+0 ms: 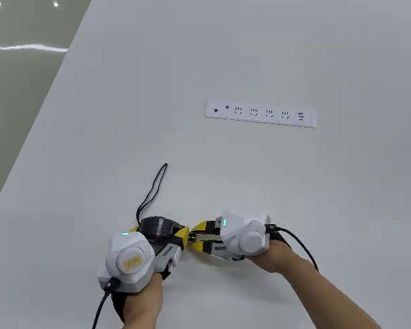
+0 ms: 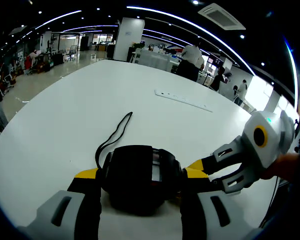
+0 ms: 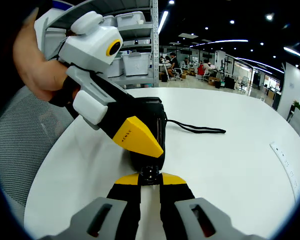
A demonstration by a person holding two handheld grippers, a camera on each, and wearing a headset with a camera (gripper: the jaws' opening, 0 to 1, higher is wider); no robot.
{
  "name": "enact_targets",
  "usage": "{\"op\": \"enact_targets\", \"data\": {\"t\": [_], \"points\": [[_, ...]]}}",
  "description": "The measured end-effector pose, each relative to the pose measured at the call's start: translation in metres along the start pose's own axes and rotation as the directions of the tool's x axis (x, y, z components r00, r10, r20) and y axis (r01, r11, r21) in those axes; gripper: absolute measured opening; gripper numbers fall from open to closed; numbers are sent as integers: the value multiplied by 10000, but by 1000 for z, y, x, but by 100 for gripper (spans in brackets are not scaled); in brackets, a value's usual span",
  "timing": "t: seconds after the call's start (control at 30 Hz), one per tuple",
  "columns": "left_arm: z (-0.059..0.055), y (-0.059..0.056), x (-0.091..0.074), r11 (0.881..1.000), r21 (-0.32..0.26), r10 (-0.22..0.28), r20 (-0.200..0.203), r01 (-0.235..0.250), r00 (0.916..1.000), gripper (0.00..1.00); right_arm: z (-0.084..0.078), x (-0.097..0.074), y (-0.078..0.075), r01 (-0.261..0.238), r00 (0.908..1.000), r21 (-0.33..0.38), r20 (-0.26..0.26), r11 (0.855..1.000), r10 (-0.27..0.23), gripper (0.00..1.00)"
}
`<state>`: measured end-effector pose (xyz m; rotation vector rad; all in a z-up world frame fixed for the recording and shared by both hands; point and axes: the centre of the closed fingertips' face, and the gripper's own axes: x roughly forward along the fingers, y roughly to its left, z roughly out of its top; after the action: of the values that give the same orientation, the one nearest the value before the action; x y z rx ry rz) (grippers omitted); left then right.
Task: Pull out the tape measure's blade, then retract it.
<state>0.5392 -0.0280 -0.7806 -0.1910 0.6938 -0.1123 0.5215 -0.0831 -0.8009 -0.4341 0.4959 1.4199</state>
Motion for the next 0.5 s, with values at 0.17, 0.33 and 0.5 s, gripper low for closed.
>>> {"op": "enact_targets", "data": {"t": [0.17, 0.33, 0.5], "points": [[-1, 1, 1, 10000, -38, -12, -12, 12, 10000, 61, 1, 2, 0, 4, 10000, -18, -2, 10000, -4, 13], [0, 1, 0, 10000, -69, -25, -17, 25, 10000, 61, 3, 4, 0, -3, 10000, -68, -10, 10000, 3, 13], [-1, 2, 1, 9999, -105, -22, -22, 22, 10000, 61, 3, 6, 1, -4, 10000, -79, -15, 10000, 4, 13]]}}
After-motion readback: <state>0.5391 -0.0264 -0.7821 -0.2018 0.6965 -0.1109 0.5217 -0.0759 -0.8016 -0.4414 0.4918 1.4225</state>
